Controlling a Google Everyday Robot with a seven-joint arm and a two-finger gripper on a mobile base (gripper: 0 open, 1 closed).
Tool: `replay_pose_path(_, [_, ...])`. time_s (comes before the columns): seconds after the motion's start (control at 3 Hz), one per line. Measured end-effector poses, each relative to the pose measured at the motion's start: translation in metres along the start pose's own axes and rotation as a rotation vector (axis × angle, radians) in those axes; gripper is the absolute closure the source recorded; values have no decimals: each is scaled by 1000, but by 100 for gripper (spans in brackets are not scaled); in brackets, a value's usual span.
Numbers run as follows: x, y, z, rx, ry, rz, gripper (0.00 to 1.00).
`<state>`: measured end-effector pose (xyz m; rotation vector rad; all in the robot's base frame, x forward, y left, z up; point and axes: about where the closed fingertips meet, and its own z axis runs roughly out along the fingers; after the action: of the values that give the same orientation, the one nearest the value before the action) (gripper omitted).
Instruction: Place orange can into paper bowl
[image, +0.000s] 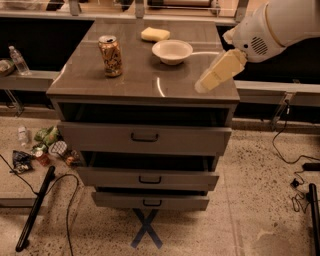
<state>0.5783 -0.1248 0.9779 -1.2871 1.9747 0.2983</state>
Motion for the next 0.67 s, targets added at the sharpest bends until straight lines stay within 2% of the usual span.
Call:
replay_pose_path(0.33, [-10,-9,9,32,-45,33,0])
replay_pose_path(0.67, [-50,-40,47,82,-184,105,0])
